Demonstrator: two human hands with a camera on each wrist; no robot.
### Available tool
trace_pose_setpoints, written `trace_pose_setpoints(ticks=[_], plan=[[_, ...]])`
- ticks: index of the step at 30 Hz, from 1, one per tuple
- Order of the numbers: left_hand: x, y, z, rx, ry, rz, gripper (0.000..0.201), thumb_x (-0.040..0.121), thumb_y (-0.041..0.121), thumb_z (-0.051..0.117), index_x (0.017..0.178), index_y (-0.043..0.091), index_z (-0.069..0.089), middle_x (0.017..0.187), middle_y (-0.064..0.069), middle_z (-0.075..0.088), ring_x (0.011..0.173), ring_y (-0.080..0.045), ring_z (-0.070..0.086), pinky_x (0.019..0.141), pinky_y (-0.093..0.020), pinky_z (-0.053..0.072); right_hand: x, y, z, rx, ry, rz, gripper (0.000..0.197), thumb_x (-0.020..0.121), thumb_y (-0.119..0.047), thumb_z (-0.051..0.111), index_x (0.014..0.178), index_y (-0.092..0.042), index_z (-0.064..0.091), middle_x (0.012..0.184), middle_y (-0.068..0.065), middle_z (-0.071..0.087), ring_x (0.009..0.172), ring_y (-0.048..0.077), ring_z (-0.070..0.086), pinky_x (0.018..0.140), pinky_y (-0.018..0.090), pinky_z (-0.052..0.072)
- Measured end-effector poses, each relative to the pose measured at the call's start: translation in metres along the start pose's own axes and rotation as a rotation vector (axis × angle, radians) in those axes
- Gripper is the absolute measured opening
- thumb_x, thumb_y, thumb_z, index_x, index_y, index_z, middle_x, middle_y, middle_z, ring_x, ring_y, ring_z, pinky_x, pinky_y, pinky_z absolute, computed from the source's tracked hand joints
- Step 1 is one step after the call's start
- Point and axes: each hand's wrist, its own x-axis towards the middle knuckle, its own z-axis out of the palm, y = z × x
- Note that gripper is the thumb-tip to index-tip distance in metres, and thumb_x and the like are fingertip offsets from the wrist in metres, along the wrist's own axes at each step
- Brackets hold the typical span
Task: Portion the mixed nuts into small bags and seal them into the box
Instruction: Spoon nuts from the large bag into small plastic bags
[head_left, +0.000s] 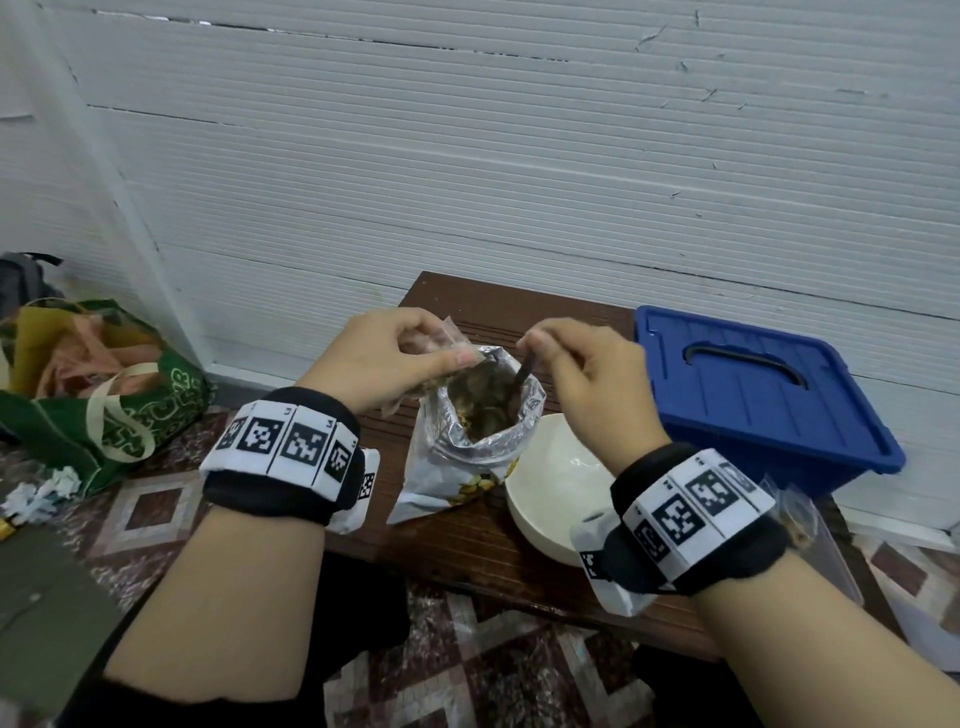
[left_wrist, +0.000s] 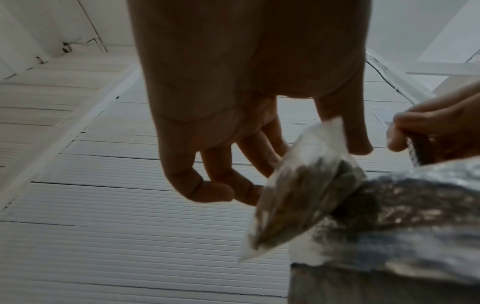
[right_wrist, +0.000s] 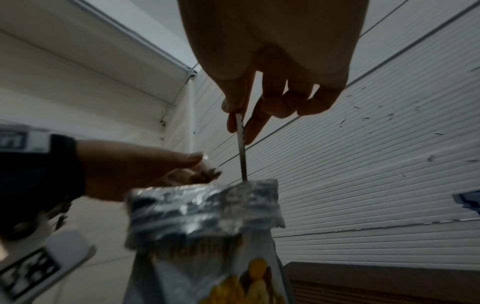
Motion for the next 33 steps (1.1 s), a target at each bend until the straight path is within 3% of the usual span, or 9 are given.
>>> trace_pose_setpoints(ticks=[4, 7, 11, 13, 18, 22, 27, 31, 33], plan=[[0.003, -0.005, 0.001, 0.014, 0.009, 0.008, 0.036, 0.072, 0.054, 0.072, 0.095, 0.027, 0.067, 0.086, 0.008, 0.070, 0.050, -0.006, 0.063, 0.060, -0.033, 0.053, -0.006, 0.000, 0.013, -0.098, -0.136, -0.056, 0.026, 0.094, -0.038, 0.046, 0.088, -0.029, 0.070, 0.071, -0.013, 0.066, 0.074, 0.017, 0.060, 0.082, 0.051, 0.046], [0.005, -0.009, 0.002, 0.028, 0.004, 0.021, 0.035, 0.070, 0.055, 0.073, 0.094, 0.030, 0.069, 0.088, 0.011, 0.071, 0.073, 0.001, 0.064, 0.068, -0.024, 0.049, -0.010, 0.001, 0.020, -0.078, -0.211, 0.002, 0.024, 0.094, -0.036, 0.049, 0.090, -0.027, 0.071, 0.070, -0.010, 0.067, 0.075, 0.017, 0.061, 0.082, 0.052, 0.046], [0.008, -0.012, 0.002, 0.040, 0.007, 0.016, 0.035, 0.071, 0.055, 0.074, 0.095, 0.030, 0.070, 0.094, 0.012, 0.070, 0.093, 0.001, 0.062, 0.081, -0.021, 0.047, -0.010, 0.003, 0.020, -0.030, -0.165, 0.129, 0.021, 0.096, -0.025, 0.054, 0.089, -0.021, 0.073, 0.073, -0.009, 0.068, 0.073, 0.011, 0.060, 0.087, 0.049, 0.046], [0.008, -0.012, 0.003, 0.030, 0.004, 0.015, 0.035, 0.070, 0.054, 0.074, 0.095, 0.030, 0.070, 0.094, 0.012, 0.069, 0.093, 0.001, 0.061, 0.077, -0.017, 0.045, -0.010, 0.005, 0.018, 0.002, -0.097, 0.195, 0.022, 0.096, -0.023, 0.053, 0.085, -0.021, 0.072, 0.069, -0.012, 0.064, 0.069, 0.009, 0.058, 0.084, 0.045, 0.048], [0.009, -0.013, 0.003, 0.031, -0.008, 0.032, 0.035, 0.069, 0.056, 0.073, 0.094, 0.031, 0.069, 0.099, 0.012, 0.069, 0.096, 0.003, 0.060, 0.077, -0.016, 0.043, -0.007, 0.015, 0.018, 0.119, 0.038, 0.374, 0.029, 0.097, -0.021, 0.050, 0.073, -0.027, 0.065, 0.071, -0.001, 0.069, 0.076, 0.018, 0.066, 0.080, 0.043, 0.054], [0.011, -0.016, 0.003, 0.027, -0.019, 0.050, 0.039, 0.065, 0.061, 0.071, 0.092, 0.033, 0.069, 0.100, 0.011, 0.069, 0.094, 0.001, 0.061, 0.081, -0.021, 0.047, -0.006, 0.015, 0.016, 0.181, 0.131, 0.476, 0.029, 0.098, -0.019, 0.049, 0.078, -0.015, 0.068, 0.061, -0.004, 0.063, 0.066, 0.007, 0.061, 0.076, 0.026, 0.049], [0.012, -0.018, 0.001, 0.039, -0.022, 0.059, 0.039, 0.067, 0.063, 0.068, 0.092, 0.033, 0.070, 0.099, 0.007, 0.068, 0.092, -0.006, 0.062, 0.083, -0.029, 0.052, -0.004, 0.016, 0.012, 0.209, 0.205, 0.563, 0.030, 0.099, -0.022, 0.047, 0.081, -0.011, 0.070, 0.061, -0.002, 0.065, 0.068, 0.008, 0.060, 0.068, 0.019, 0.043], [0.009, -0.016, -0.003, 0.045, -0.020, 0.051, 0.039, 0.070, 0.059, 0.068, 0.096, 0.030, 0.070, 0.090, 0.007, 0.065, 0.087, -0.007, 0.062, 0.070, -0.022, 0.046, 0.003, 0.017, 0.001, 0.167, 0.283, 0.568, 0.030, 0.100, -0.025, 0.046, 0.082, -0.016, 0.068, 0.060, -0.005, 0.064, 0.073, 0.008, 0.059, 0.068, 0.019, 0.042], [0.008, -0.014, -0.004, 0.031, -0.035, 0.040, 0.042, 0.068, 0.059, 0.069, 0.097, 0.029, 0.070, 0.088, 0.008, 0.067, 0.084, -0.011, 0.065, 0.067, -0.027, 0.051, 0.006, 0.016, -0.004, 0.148, 0.313, 0.555, 0.029, 0.100, -0.025, 0.046, 0.082, -0.017, 0.067, 0.059, -0.006, 0.063, 0.071, 0.007, 0.059, 0.068, 0.015, 0.042]])
